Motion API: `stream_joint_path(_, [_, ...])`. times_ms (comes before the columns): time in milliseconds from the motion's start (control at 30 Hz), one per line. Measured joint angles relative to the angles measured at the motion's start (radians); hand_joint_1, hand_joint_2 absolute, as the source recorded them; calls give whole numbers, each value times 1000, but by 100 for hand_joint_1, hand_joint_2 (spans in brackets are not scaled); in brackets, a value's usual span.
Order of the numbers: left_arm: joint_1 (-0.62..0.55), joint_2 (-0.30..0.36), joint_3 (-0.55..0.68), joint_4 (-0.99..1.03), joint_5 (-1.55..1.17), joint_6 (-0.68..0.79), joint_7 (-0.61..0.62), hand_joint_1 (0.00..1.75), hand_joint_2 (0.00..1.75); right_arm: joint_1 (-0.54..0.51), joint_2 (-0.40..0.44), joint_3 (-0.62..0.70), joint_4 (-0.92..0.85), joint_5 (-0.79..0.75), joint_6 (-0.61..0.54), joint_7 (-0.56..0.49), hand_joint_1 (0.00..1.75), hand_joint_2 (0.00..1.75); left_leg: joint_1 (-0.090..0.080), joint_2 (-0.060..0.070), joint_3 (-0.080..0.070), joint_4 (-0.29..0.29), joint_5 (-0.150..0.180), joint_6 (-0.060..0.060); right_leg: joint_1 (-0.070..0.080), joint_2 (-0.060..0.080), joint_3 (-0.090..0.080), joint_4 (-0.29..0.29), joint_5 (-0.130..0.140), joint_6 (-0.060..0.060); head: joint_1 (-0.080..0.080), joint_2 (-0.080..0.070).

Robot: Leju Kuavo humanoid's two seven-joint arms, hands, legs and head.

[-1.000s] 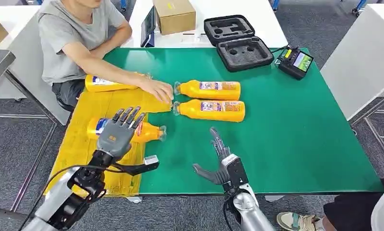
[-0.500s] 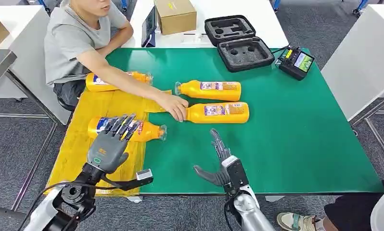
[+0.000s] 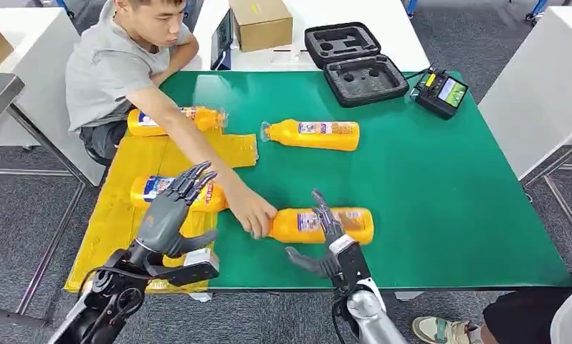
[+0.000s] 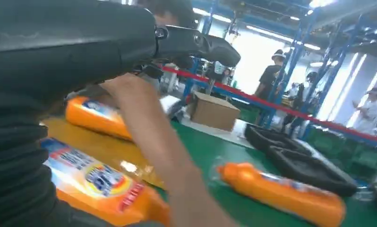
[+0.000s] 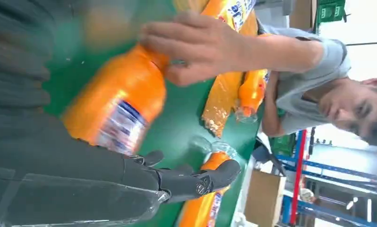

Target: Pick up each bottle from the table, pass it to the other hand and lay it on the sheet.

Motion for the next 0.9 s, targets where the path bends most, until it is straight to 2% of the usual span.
stream_joint_path(133, [29,-46,21,0,144,-40,-74,0,175,24,-4,30,-64,37,-61,0,0,175,0,0,0,0,0,0,0,0,0,0,0,0,0,0])
stream_joint_path(267, [53,-91,36,-2,209,-57,-116,0,175,42,-29,103,-140,114,-229,0,0,175,0,0,0,0,0,0,0,0,0,0,0,0,0,0])
stream_joint_path(367, [58,-111,46,-2,218,-62,-123,0,175,51,-44,139,-171,130,-252,0,0,175,0,0,0,0,0,0,0,0,0,0,0,0,0,0])
stream_joint_path(433, [64,-123,48,-2,237,-82,-131,0,175,53,-54,163,-176,233,-351,0,0,175,0,0,0,0,0,0,0,0,0,0,0,0,0,0])
stream_joint_path(533, [68,-148,48,-1,248,-103,-144,0,175,53,-65,170,-176,490,-460,30,0,175,0,0,0,0,0,0,0,0,0,0,0,0,0,0])
stream_joint_path(600, [66,-165,48,-1,256,-122,-148,0,175,53,-69,153,-176,668,-467,85,0,175,0,0,0,0,0,0,0,0,0,0,0,0,0,0])
stream_joint_path(900, [77,-227,74,-26,234,-159,-130,0,175,44,-89,92,-194,1017,-342,279,0,175,0,-1,0,0,0,0,0,-1,1,0,0,0,0,0])
